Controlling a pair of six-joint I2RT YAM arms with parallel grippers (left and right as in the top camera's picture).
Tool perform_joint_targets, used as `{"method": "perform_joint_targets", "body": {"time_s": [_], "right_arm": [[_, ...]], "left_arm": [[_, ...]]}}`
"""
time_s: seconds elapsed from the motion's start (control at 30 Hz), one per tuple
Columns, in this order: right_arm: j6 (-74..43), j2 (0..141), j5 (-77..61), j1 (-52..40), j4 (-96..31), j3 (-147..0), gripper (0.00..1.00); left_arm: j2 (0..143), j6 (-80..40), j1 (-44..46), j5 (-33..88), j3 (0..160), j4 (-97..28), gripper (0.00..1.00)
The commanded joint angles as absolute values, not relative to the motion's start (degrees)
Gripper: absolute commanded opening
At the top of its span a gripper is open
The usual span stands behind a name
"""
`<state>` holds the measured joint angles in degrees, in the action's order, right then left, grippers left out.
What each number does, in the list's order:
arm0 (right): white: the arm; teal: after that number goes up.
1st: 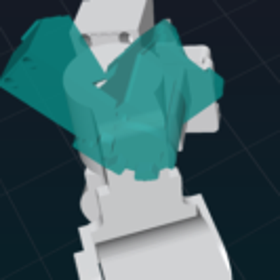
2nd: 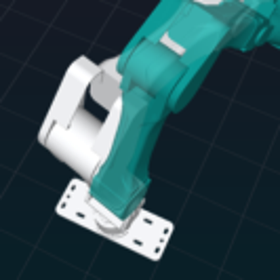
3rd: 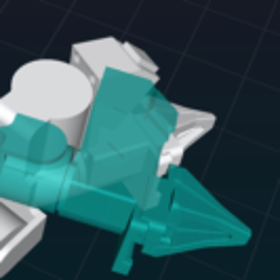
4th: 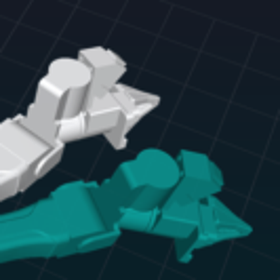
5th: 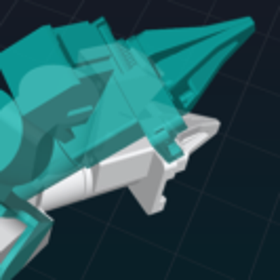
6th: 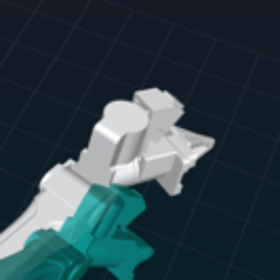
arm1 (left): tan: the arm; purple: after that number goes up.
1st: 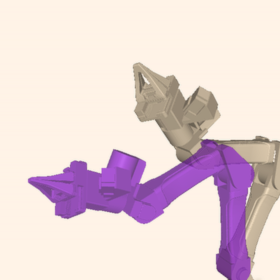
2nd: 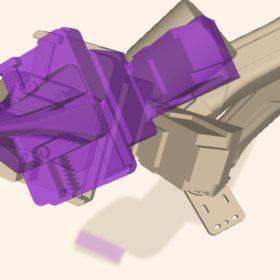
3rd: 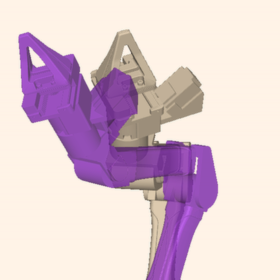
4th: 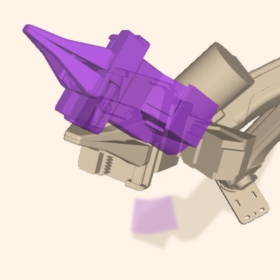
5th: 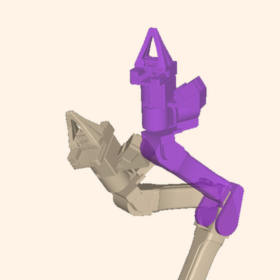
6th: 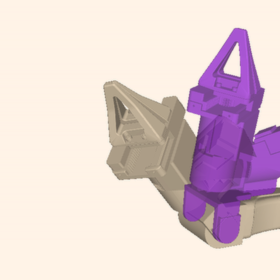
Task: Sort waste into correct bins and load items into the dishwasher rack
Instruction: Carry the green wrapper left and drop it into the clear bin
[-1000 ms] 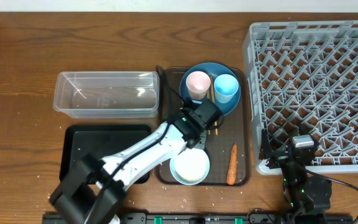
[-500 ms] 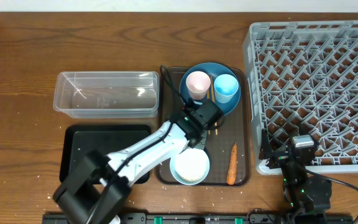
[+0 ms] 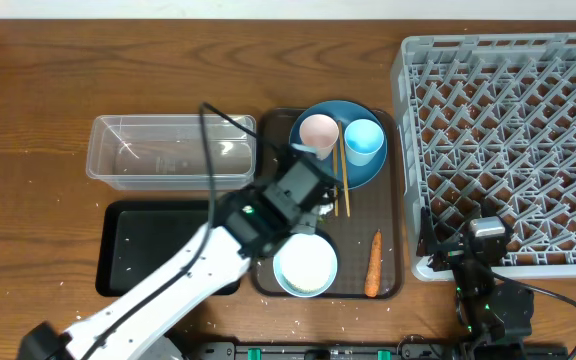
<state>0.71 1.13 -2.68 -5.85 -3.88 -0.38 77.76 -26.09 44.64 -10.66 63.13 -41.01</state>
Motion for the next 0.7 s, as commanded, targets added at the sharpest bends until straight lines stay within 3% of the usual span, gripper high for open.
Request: {"method": "perform_joint_targets", "body": {"time_s": [0.0, 0.3, 0.57, 0.67], "right_arm": [[1.37, 1.17, -2.35, -6.02, -4.12, -0.32, 0.99], [1.37, 1.17, -2.35, -6.02, -4.12, -0.32, 0.99], [1.37, 1.17, -2.35, -6.02, -4.10, -0.32, 0.99], [1.37, 1.17, -2.35, -6.02, -4.12, -0.32, 0.99]], "left_arm": [[74.65, -22.92, 39.44, -16.40, 64.53, -41.25, 0.06], [75.46, -22.09, 17.91, -14.57, 64.51, -37.36, 0.07], [83.26, -22.13, 10.07, -13.98, 64.36, -35.53, 0.06], [86.98, -22.11, 8.78, -14.00, 64.36, -33.93, 0.11]]}}
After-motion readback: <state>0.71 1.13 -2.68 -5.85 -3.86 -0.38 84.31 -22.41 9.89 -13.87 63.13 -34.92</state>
